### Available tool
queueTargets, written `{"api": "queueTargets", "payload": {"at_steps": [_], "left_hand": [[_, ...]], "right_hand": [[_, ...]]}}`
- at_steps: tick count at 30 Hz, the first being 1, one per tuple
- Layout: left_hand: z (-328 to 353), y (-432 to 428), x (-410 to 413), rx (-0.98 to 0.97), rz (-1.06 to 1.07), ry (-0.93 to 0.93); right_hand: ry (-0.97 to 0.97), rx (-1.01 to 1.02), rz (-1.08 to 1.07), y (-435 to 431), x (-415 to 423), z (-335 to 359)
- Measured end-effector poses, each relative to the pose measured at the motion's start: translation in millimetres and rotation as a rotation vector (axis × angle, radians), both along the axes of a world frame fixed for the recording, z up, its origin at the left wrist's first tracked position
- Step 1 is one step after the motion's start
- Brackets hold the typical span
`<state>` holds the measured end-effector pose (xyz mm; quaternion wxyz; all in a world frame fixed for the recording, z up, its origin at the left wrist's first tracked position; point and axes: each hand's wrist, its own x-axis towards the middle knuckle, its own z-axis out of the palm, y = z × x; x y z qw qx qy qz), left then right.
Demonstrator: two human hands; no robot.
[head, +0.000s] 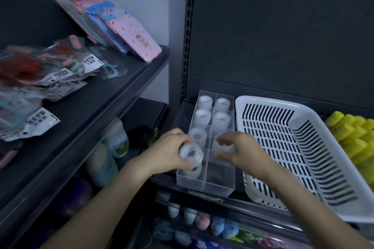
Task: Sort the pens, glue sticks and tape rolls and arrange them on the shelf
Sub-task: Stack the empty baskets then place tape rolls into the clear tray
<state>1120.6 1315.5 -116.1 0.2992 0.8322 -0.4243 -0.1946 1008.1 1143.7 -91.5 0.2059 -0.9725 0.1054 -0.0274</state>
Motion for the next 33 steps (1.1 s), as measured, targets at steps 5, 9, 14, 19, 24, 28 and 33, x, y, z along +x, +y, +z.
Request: {"api": "queueTargets", "payload": {"at_steps": [5, 9, 14, 19, 24, 28, 33], "left_hand": [[-0.4, -31.3, -5.0, 0.338, -0.138, -0.328], [-1.5, -36.8, -9.7, 0.441, -0.183, -0.529], [5.3, -36.7, -13.1, 0.481, -0.18, -0.552], [34.7, -68.9, -38.1, 0.204, -0.132, -0.431], [25.4, -144.0, -94.0, 0.168, -0.439, -0.249], [5.4, -195.1, -115.3, 0.374, -0.643, -0.108], [-11.1, -216.9, -116.4, 0.475, -0.707, -0.057]], "right_hand": [[-0.079, 0.064, -0.175, -29.5, -33.3, 8.4], [-0.088, 0.086, -0.243, -43.0, -52.1, 3.3], [-0.105, 0.066, -0.315, -63.1, -73.4, 3.2], [0.074, 0.003, -0.435, -103.9, -108.3, 3.1], [0.443, 0.152, -0.383, -122.9, -129.0, -3.9], [0.507, 0.18, -0.379, -128.0, -131.3, -10.6], [0.505, 0.226, -0.414, -132.6, -137.5, -25.6]]}}
